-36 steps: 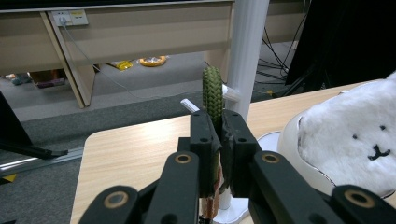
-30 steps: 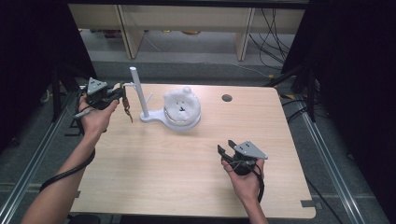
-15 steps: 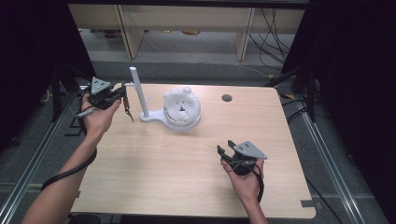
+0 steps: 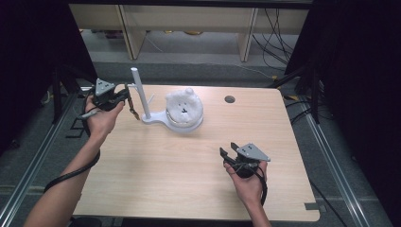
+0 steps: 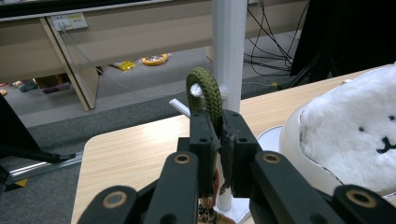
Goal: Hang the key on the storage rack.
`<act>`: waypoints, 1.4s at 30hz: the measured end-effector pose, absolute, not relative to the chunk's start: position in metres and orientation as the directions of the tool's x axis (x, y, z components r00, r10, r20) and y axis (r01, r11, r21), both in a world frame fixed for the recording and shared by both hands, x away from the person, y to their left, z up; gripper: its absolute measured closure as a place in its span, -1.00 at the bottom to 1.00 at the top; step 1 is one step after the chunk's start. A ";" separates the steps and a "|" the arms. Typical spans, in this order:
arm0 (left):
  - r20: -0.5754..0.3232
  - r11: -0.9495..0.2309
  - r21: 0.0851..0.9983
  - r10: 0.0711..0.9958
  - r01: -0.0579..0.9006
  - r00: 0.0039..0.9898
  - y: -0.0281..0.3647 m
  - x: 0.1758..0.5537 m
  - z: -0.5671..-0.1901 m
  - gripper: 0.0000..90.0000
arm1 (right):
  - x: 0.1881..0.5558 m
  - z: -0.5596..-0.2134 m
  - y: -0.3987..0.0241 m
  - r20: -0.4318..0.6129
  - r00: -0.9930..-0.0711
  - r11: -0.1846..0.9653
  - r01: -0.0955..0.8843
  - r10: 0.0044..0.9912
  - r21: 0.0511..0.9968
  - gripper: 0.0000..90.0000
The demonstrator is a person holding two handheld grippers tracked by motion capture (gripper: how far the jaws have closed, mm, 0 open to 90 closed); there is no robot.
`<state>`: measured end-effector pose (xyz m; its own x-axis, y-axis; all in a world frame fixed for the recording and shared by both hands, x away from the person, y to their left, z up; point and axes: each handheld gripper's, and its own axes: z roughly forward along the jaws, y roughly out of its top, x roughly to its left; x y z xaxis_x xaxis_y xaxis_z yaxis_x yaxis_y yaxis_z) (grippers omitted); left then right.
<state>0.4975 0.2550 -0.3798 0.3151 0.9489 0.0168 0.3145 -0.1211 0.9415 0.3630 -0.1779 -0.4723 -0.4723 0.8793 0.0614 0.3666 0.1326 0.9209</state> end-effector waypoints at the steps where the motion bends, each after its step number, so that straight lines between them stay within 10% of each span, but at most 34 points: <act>1: 0.020 -0.125 0.941 0.948 0.315 0.316 0.255 0.498 -0.380 0.85 | 0.363 -0.472 -0.178 0.062 -0.473 0.133 0.367 0.879 0.921 0.14; 31: 0.020 -0.132 0.940 0.942 0.316 0.334 0.248 0.501 -0.390 0.67 | 0.363 -0.473 -0.182 0.033 -0.473 0.150 0.344 0.880 0.927 0.14; 42: 0.004 -0.130 0.941 0.927 0.311 0.376 0.256 0.483 -0.400 0.18 | 0.363 -0.473 -0.185 0.044 -0.468 0.138 0.348 0.883 0.927 0.12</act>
